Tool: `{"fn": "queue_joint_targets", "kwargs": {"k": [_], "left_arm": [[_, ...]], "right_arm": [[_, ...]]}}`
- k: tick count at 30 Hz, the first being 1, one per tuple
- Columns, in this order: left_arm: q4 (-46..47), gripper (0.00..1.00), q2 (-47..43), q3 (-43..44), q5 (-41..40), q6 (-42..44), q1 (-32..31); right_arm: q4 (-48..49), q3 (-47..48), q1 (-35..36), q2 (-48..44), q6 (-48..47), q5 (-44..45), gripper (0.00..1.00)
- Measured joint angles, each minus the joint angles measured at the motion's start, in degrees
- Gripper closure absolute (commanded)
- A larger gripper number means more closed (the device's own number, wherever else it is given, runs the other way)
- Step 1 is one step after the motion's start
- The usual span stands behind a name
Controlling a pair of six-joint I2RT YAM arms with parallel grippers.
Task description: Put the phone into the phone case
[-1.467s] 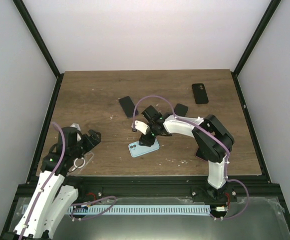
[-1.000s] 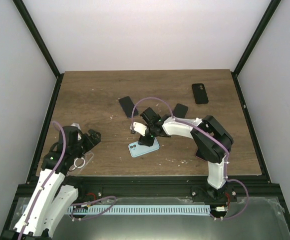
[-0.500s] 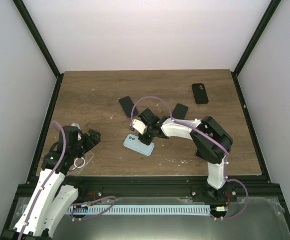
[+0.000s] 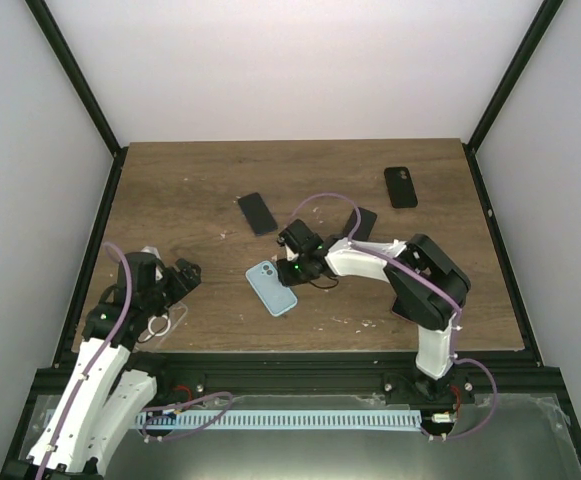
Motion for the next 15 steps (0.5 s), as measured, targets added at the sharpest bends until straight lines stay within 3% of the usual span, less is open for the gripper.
{"fn": "queue_joint_targets", "kwargs": {"k": [2, 10, 15], "left_arm": [[0.00, 0.06, 0.00, 0.00, 0.00, 0.00, 0.00], [-0.02, 0.05, -1.14, 0.02, 0.02, 0.48, 0.00], [-0.17, 0.05, -0.98, 0.96, 0.04, 1.38, 0.00]], "right_arm": [[-0.22, -0.46, 0.00, -0.98, 2.64, 0.55, 0.59], [-4.87, -1.29, -0.85, -9.94, 7.19, 5.05, 0.20], [-7.32, -1.42, -5.05, -14.03, 5.20, 8.92, 0.08]]}}
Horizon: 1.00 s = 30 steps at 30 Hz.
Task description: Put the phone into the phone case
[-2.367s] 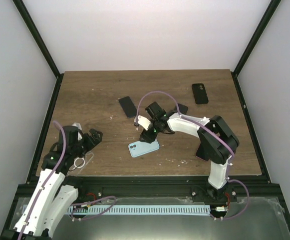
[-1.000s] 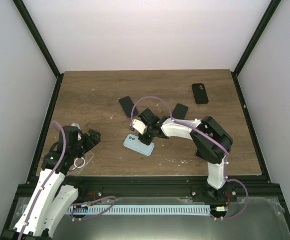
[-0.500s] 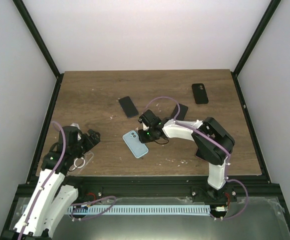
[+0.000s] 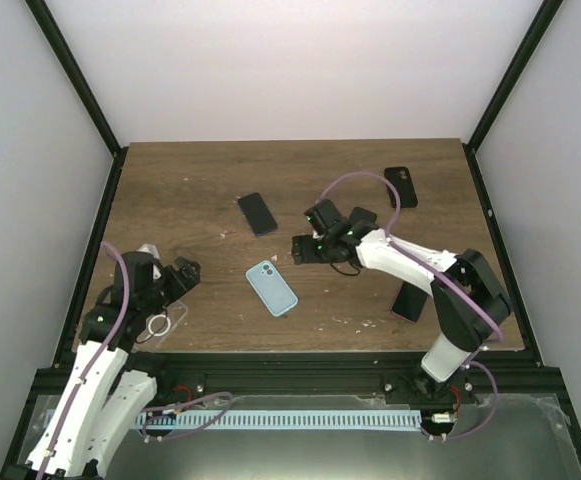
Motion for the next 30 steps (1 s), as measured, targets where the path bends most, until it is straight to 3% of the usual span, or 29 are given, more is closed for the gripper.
{"fn": "queue_joint_targets", "kwargs": {"k": [2, 10, 17, 30], "left_arm": [[0.00, 0.05, 0.00, 0.39, 0.00, 0.24, 0.00], [-0.02, 0.05, 0.02, 0.57, 0.00, 1.20, 0.00], [-0.04, 0.05, 0.04, 0.57, 0.00, 1.42, 0.00], [-0.07, 0.05, 1.25, 0.59, -0.04, 1.62, 0.00]], "right_arm": [[-0.50, 0.07, -3.17, 0.28, -2.78, 2.12, 0.00], [3.10, 6.54, -17.14, 7.78, -17.35, 3.63, 0.01], [6.60, 17.64, -19.23, 19.19, -24.79, 1.44, 0.02], [6.25, 22.77, -22.12, 28.00, -28.57, -3.21, 0.03]]}}
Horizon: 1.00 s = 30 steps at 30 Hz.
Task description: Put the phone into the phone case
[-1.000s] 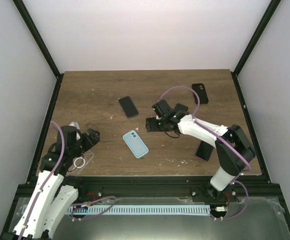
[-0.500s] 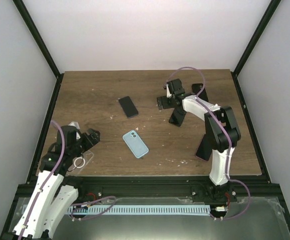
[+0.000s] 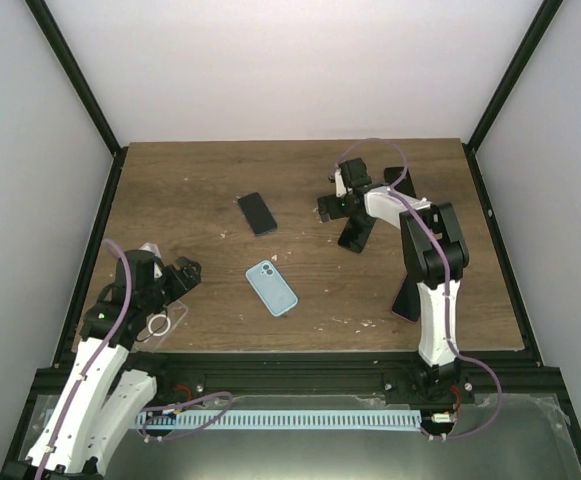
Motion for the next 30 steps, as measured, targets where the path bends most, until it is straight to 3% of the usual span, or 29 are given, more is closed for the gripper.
{"fn": "queue_joint_targets", "kwargs": {"k": [15, 30], "left_arm": [[0.00, 0.05, -0.09, 0.00, 0.02, -0.04, 0.00], [0.09, 0.06, -0.37, 0.00, 0.70, -0.11, 0.00]], "right_arm": [[-1.05, -6.12, -3.52, -3.74, -0.94, -1.16, 0.04], [-4.35, -27.52, -3.65, -21.38, 3.78, -7.98, 0.10]]}}
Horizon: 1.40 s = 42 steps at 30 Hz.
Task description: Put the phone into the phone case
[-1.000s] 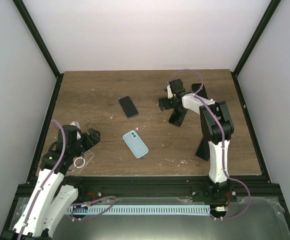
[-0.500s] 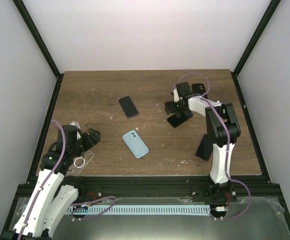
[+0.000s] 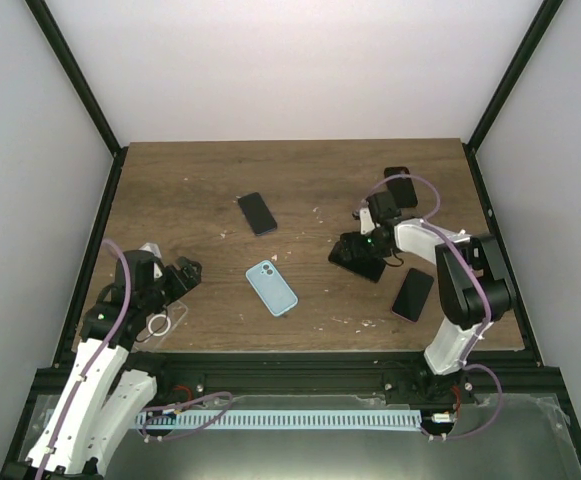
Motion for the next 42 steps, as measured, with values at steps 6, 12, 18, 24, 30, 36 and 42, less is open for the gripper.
{"fn": "queue_joint_targets", "kwargs": {"k": [6, 12, 18, 24, 30, 36, 42], "left_arm": [[0.02, 0.06, -0.02, 0.00, 0.92, -0.20, 0.00], [0.07, 0.06, -0.52, -0.26, 1.31, -0.59, 0.00], [0.13, 0.06, -0.70, -0.61, 1.55, -1.20, 0.00], [0.13, 0.06, -0.68, -0.61, 1.75, -1.55, 0.00], [0.13, 0.06, -0.66, -0.61, 2.16, -1.66, 0.00], [0.11, 0.06, -0.87, -0.61, 2.19, -1.62, 0.00], [0.11, 0.06, -0.85, -0.61, 2.19, -1.57, 0.00]], "right_arm": [[-0.94, -4.35, 2.21, -4.00, 1.03, -2.80, 0.11], [-3.17, -5.44, 7.72, -5.46, 1.62, -3.08, 0.10], [-5.05, -5.44, 13.66, -5.99, 1.79, -0.13, 0.07], [-9.75, -4.09, 18.51, -5.70, 0.02, 3.23, 0.07], [-10.82, -3.89, 20.79, -5.88, -8.15, 5.57, 0.01], [-10.05, -4.28, 22.40, -6.71, -13.51, 7.65, 0.05], [-8.96, -5.92, 23.10, -5.79, -15.39, 11.23, 0.06]]}}
